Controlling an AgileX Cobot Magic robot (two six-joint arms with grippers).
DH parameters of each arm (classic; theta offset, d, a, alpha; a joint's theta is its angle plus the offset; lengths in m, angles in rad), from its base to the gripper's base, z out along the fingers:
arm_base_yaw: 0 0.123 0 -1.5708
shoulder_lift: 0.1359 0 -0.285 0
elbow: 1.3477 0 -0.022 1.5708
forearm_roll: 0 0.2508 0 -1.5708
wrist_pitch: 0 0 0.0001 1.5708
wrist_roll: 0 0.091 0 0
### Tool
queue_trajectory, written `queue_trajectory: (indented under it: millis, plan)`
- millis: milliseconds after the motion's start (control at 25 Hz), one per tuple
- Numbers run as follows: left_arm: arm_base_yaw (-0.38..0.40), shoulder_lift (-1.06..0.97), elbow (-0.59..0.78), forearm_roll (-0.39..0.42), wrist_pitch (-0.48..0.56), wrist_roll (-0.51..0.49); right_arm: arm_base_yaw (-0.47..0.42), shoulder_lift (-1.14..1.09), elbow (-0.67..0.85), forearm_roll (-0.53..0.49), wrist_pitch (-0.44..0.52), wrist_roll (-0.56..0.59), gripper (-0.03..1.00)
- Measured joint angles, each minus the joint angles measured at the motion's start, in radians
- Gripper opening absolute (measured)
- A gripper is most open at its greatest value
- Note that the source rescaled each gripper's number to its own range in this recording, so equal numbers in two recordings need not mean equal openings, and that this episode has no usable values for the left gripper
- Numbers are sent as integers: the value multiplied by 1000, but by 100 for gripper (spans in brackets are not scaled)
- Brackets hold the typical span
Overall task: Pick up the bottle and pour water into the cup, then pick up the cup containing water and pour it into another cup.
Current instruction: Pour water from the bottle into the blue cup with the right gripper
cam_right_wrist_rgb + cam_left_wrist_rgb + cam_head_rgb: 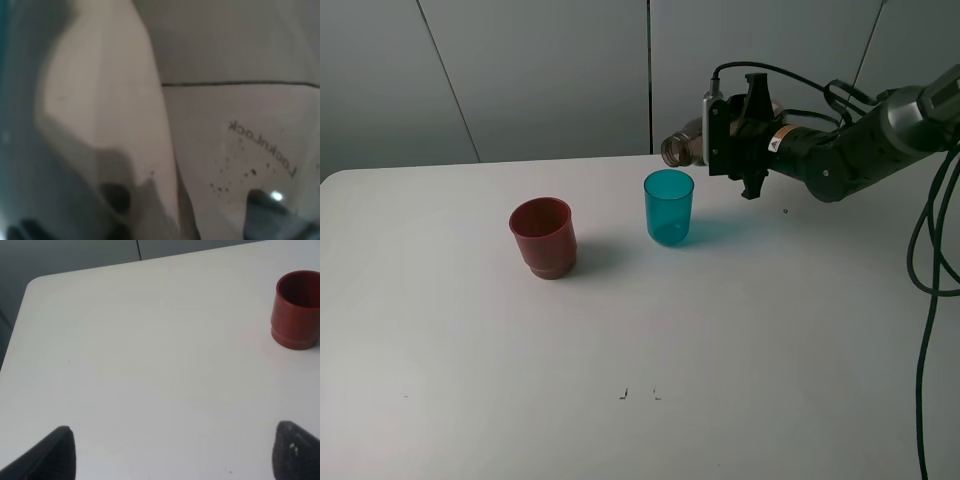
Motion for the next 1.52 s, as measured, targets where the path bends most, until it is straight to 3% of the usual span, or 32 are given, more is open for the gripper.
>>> queue_trajectory:
  millis: [1520]
  plan:
    - [0, 0, 0, 0, 0, 0, 0, 0, -19, 82, -27, -207, 0]
